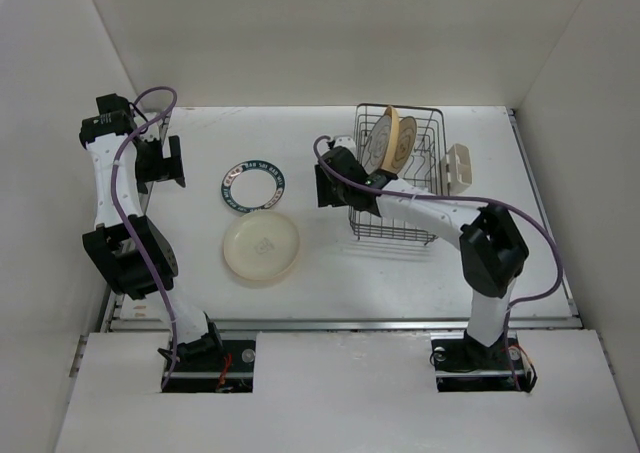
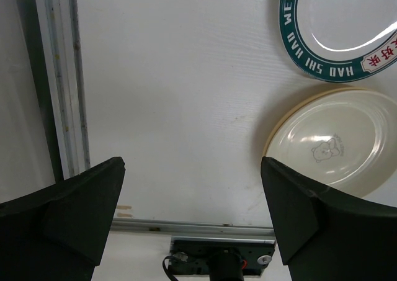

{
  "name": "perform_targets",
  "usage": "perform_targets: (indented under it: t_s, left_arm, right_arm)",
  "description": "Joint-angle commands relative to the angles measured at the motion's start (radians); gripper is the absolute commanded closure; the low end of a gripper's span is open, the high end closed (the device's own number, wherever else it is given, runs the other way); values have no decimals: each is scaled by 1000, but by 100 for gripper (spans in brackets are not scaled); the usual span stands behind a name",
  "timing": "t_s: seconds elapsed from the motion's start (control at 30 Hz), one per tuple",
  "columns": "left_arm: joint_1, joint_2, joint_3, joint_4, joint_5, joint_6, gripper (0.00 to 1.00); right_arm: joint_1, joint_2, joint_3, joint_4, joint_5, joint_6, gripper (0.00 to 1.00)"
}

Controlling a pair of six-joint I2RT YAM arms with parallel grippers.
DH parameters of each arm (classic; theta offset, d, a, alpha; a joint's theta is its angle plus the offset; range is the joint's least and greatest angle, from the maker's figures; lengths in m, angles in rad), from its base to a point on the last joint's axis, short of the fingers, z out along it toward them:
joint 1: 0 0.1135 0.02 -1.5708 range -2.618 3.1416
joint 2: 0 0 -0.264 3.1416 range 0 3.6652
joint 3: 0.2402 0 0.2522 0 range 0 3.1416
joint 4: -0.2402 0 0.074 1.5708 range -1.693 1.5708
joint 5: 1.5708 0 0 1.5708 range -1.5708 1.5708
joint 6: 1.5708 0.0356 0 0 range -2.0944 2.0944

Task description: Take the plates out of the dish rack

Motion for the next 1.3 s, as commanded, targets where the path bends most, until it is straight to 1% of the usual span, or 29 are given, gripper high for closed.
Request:
perform_targets:
  t_s: [0.0,0.03,0.17,0.23,0.33,0.4,0.47,0.5,0.57,0.6,0.63,0.67,0.73,0.8,0.87,0.97,1.07,1.13,1.17,1.27]
  left_arm:
    - [6,-30,4,-6,7,11,11]
    - [6,-30,4,-6,7,11,11]
    - [6,-30,-7,-6,7,11,11]
    - [6,-30,-16,-6,7,11,11]
    - [6,-39,-16,-6,7,11,11]
    - [6,-39,-7,-6,7,11,11]
    - [6,-39,2,-6,7,11,11]
    - [6,-39,2,-6,7,11,11]
    - [6,-48,2,-6,7,11,11]
    - [6,-48,-7,-6,7,11,11]
    - [6,-61,-7,-6,7,11,11]
    - [6,-61,-16,-6,7,11,11]
    - [6,-71,-27,-6,17,11,9]
    - [6,-81,-27,-6,27,11,6]
    - [6,-81,-27,-6,38,2,0]
    - [6,-90,-36,-6,61,2,0]
    - [6,-111,-56,-6,99,11,0]
    - [6,-140,-56,-6,160,49,0]
    - [6,-171,-68,-6,237,58,0]
    - [6,-194,-68,20,335,69,0]
  right_arm:
    - [-30,-17,-42,-172,96,2,37]
    - [-41,-17,-42,-197,108,2,37]
    - [-50,-83,-42,-197,118,-37,37]
    - [-50,-120,-27,-178,84,-83,36]
    - [-50,-204,34,-132,1,-135,34]
    - [-50,-250,108,-112,-58,-144,27]
    - [-61,-261,162,-100,-59,-144,27]
    - [-93,-261,223,-117,-15,-124,27]
    - [-139,-229,289,-157,50,-53,27]
    - [-168,-212,321,-209,78,-28,27]
    - [-227,-169,391,-239,136,-3,29]
    - [-255,-145,428,-272,157,32,31]
    - [-327,-99,520,-338,170,32,34]
    - [-363,-45,553,-349,179,41,34]
    - [-410,-8,562,-359,179,52,34]
    - [-473,23,549,-369,165,94,37]
    - [-507,44,515,-315,124,94,37]
    - [-520,67,490,-286,83,78,38]
    - [-529,76,490,-277,82,69,38]
    - [-549,122,490,-277,70,69,39]
